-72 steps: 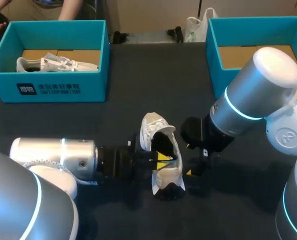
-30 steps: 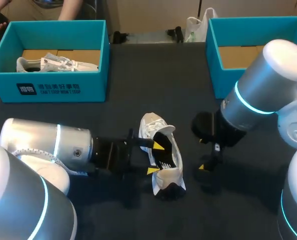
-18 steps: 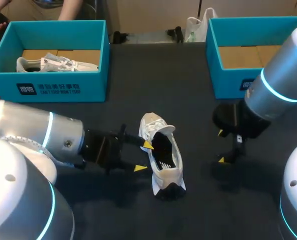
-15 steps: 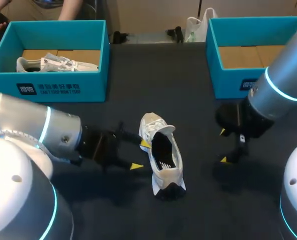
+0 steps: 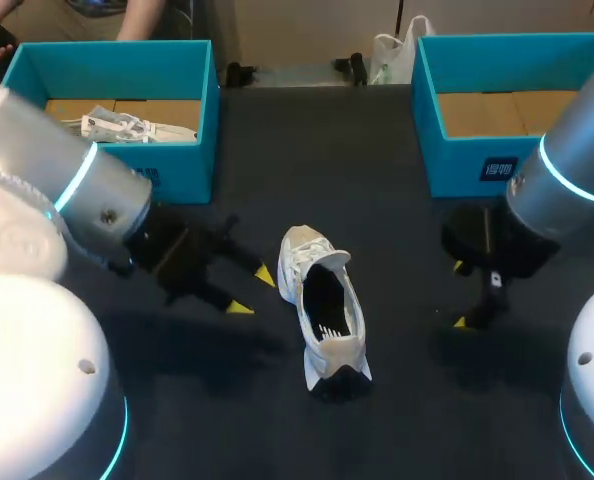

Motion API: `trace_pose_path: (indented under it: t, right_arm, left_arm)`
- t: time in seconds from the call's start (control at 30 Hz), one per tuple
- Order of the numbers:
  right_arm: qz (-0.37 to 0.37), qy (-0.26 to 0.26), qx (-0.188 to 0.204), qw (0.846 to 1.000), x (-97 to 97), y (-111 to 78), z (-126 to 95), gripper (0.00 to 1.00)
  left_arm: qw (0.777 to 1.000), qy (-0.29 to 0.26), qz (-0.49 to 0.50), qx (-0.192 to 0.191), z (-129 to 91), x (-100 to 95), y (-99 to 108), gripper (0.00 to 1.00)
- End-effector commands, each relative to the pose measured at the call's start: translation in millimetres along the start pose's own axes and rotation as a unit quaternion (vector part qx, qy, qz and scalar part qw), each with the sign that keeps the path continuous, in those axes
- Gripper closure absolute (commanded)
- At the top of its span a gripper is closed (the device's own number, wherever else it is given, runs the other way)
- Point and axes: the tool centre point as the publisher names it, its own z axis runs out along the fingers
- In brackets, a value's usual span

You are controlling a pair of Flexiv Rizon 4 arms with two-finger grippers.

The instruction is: Take the shoe out of the shoebox, open the shoe tongue, remove and reinsert the insole, then place the shoe into the shoebox

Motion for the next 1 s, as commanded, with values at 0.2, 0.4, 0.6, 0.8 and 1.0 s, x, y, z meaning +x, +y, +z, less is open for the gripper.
trace_pose_path:
  t: [0.2, 0.4, 0.6, 0.8, 1.0]
  right_arm:
    - [0.038, -0.003, 0.001, 0.999, -11.4, -45.7, -39.7, 0.0]
    - [0.038, -0.003, 0.001, 0.999, -11.4, -45.7, -39.7, 0.0]
    - [0.038, -0.003, 0.001, 0.999, -11.4, -45.7, -39.7, 0.0]
    - [0.038, -0.003, 0.001, 0.999, -11.4, -45.7, -39.7, 0.0]
    - [0.038, -0.003, 0.001, 0.999, -11.4, -45.7, -39.7, 0.0]
  left_arm:
    - [0.984, 0.174, 0.022, 0.023, -28.9, -1.6, -2.1, 0.58]
    - [0.974, 0.223, 0.038, 0.022, -39.2, -3.5, -3.0, 0.77]
    - [0.955, 0.284, 0.09, -0.012, -47.2, -9.2, -1.5, 1.0]
    - [0.957, 0.266, 0.119, -0.013, -50.6, -14.0, -1.1, 1.0]
    - [0.957, 0.266, 0.119, -0.013, -50.6, -14.0, -1.1, 1.0]
